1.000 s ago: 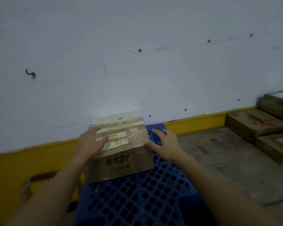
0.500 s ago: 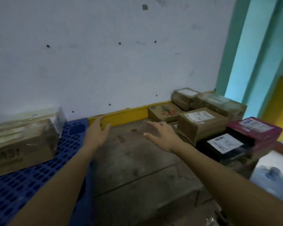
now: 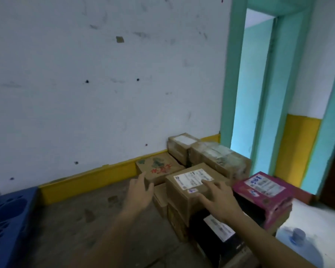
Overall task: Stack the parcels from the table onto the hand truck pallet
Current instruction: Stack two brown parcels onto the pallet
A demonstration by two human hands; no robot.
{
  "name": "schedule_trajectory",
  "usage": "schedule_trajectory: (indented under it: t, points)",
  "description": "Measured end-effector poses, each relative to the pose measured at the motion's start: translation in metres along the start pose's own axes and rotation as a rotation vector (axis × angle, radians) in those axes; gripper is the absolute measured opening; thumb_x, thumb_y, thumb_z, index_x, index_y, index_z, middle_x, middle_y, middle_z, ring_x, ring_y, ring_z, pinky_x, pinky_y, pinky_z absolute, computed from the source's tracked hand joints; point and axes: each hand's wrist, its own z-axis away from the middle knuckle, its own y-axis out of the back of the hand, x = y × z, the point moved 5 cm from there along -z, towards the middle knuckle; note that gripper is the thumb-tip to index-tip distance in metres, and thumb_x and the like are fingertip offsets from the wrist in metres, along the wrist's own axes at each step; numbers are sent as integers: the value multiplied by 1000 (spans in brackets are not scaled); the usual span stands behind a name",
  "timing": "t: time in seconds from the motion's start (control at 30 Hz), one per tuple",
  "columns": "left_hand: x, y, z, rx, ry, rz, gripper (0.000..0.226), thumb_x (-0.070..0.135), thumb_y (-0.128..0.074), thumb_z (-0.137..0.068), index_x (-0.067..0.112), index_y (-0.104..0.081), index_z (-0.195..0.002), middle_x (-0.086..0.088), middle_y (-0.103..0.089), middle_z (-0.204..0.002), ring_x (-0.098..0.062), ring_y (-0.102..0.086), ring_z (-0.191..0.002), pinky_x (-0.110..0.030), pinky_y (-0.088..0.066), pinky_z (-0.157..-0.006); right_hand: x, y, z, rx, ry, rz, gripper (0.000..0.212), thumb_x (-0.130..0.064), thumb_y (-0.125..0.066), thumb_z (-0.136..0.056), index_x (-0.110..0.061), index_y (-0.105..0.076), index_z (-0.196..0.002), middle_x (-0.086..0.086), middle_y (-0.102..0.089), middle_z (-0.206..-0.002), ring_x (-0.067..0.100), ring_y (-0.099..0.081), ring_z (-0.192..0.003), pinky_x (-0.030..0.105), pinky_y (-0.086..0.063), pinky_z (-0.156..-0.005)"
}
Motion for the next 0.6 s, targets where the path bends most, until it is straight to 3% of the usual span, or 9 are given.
schedule_trajectory:
  t: [0.13,0.33,0.43,0.6]
  points:
    - [11,-49,-28,-71,19,49,56,36,-40,-97,23,-20,-148,-15,-21,-149,-32,-34,-135,-40,-33,-108,38,11,-30,66,-111,25,60,-56,-42,-90,-27,-31,-141,11,-21,-150,33,-22,-136,43,-29,-108]
    - [19,-91,-55,-151,136,67,60,48,-39,-95,32,-15,-148,-19,-9,-154,-40,-29,-137,-48,-32,-111,68,10,-64,-4,-171,7,62,-61,-38,-89,-30,-29,-142,15,-17,-151,39,-23,-136,50,-27,-110]
    - [15,-103,-58,-189,207,58,65,47,-43,-94,32,-13,-149,-24,-12,-152,-41,-32,-135,-46,-34,-108,77,6,-73,-61,-167,-25,64,-60,-39,-89,-30,-26,-143,16,-16,-150,40,-25,-134,49,-28,-110]
    - [19,-109,-54,-147,217,90,69,34,-51,-93,21,-15,-149,-17,-35,-148,-33,-41,-132,-44,-40,-106,82,3,-79,-103,-118,-129,67,-56,-48,-87,-30,-24,-143,14,-13,-144,37,-31,-129,44,-31,-106]
